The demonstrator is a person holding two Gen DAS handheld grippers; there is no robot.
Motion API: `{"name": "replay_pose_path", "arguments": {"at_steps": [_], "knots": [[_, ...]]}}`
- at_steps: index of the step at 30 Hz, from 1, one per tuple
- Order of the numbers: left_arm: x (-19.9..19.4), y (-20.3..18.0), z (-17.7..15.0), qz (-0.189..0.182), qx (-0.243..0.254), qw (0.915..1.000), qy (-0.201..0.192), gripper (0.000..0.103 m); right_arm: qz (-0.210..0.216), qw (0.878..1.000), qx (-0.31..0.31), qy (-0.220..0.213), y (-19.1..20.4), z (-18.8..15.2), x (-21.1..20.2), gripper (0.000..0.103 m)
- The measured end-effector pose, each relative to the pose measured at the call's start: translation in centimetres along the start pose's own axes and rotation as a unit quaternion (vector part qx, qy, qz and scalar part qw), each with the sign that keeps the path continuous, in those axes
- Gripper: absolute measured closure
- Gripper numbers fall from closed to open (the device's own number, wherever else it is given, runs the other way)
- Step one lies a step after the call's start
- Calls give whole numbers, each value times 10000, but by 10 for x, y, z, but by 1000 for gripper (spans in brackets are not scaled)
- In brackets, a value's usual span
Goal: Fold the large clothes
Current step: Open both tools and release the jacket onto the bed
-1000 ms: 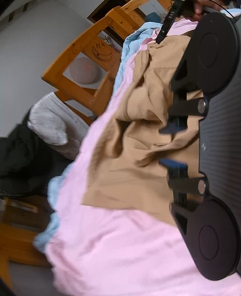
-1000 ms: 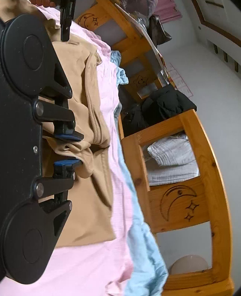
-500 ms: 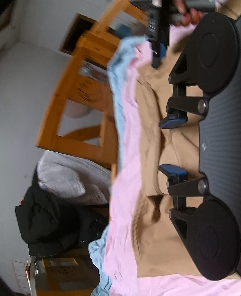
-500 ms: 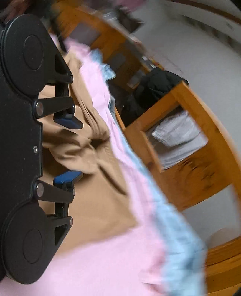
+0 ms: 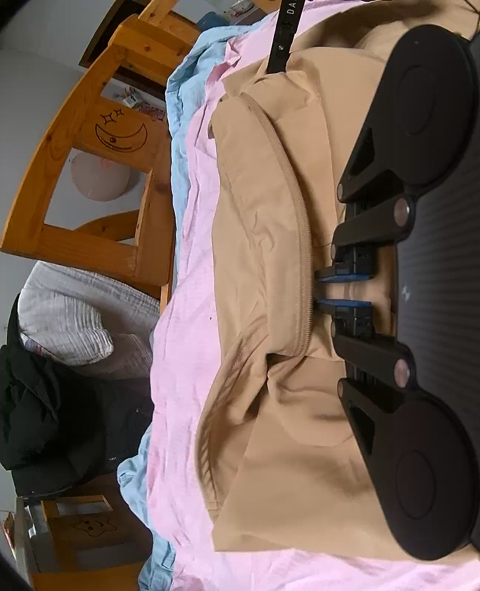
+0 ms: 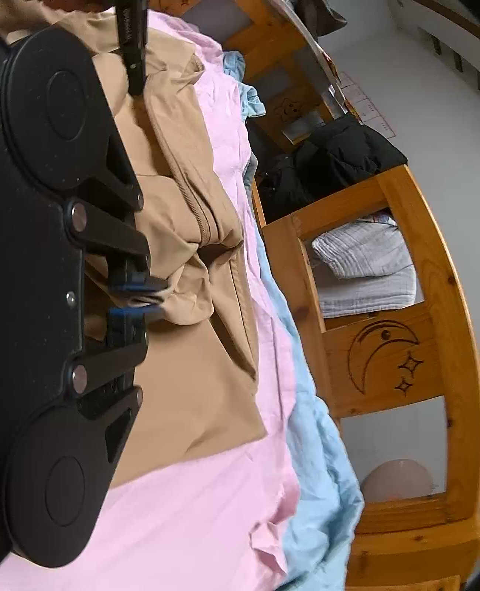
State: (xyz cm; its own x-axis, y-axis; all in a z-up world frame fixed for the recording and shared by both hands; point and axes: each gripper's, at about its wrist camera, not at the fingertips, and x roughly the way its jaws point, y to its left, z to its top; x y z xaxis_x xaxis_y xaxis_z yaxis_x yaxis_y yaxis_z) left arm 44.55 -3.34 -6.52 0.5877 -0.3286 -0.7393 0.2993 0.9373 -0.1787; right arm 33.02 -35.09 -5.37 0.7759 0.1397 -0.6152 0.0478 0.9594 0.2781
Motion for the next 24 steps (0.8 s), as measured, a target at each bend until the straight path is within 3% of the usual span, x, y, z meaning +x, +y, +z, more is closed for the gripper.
{"name": "replay_pose_path", "arguments": {"at_steps": [1,3,5,8,10,12,19,20,22,24], "knots": [[-7,0,-1,-20,-30,10000,-45,82,-103,9999,-84,-35,2,0,-6,78],[-25,-1,-2,-60,-65,9997,-235,55,-274,9982,-462,-273,12,4,-20,71],[-40,-8,-4,-132,27,9983,-559,51,-305,9925,-1016,-605,27,11,-27,71],[-42,-23,0,-127,162,9964,-819,49,74,9867,-1449,-731,54,20,-18,71],[-25,-29,3,157,280,9974,-643,49,149,9852,-1636,-480,70,18,1,72],[0,-29,1,437,328,9979,-347,56,72,9826,-1834,-270,77,8,21,74],[13,-27,-10,515,721,9953,-385,59,-194,9751,-2186,-301,81,-21,41,73],[8,-24,-10,425,662,9962,-380,57,-129,9774,-2086,-307,79,-19,34,72],[-9,-16,-13,288,427,9972,-537,42,27,9806,-1931,-338,75,-16,16,65],[-26,-9,-18,266,272,9964,-752,25,121,9791,-1996,-379,73,-17,-1,45]]}}
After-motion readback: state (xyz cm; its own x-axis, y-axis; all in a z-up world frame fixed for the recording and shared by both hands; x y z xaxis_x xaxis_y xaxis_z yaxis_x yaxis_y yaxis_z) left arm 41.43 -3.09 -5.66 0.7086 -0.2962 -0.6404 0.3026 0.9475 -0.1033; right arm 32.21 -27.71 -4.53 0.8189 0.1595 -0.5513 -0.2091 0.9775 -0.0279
